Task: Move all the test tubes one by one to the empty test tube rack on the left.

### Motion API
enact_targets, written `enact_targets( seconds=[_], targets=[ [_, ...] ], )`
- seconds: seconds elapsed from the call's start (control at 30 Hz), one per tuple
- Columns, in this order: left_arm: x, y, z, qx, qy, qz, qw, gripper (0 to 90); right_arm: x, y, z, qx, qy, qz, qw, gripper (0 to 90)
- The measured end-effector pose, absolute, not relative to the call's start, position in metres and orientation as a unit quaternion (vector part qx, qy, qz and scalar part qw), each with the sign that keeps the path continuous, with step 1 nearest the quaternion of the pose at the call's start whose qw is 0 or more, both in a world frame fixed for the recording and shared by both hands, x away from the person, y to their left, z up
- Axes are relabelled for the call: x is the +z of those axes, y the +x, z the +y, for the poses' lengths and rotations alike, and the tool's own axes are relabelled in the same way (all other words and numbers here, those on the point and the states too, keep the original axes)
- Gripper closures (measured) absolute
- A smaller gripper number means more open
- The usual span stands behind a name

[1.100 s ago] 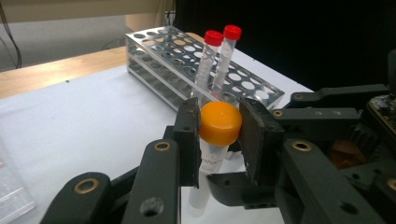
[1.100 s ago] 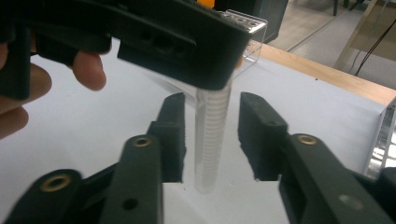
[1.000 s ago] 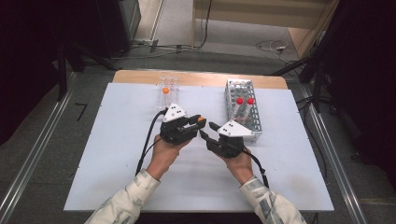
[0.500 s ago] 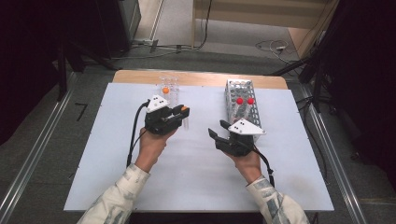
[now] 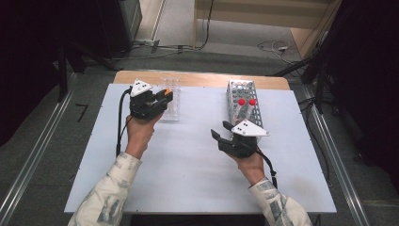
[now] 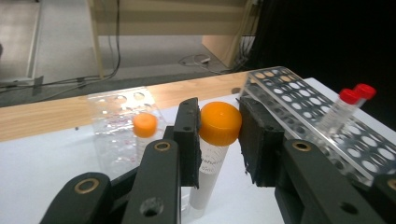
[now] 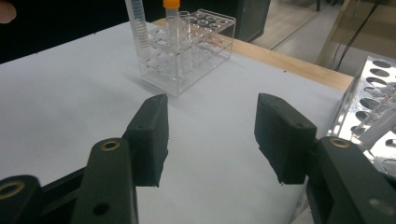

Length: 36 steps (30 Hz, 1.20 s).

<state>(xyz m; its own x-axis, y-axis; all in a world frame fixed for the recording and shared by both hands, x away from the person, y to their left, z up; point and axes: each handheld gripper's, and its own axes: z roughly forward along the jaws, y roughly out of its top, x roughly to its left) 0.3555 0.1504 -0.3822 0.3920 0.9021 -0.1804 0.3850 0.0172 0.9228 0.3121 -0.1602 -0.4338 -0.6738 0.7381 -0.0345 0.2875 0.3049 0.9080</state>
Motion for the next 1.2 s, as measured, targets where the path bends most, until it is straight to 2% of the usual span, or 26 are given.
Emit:
enact_targets(
  seconds=[0.5,1.2],
  targets=[
    [-0.37,0.375,0.161,0.269,0.64,0.506,0.512,69.9,-0.434,0.313,-0.161,0.488,0.333,0.774,0.229,43.9],
    [-0.392,0.393,0.148,0.287,0.653,0.513,0.479,69.8,-0.434,0.314,-0.163,0.491,0.333,0.773,0.226,44.5]
  ],
)
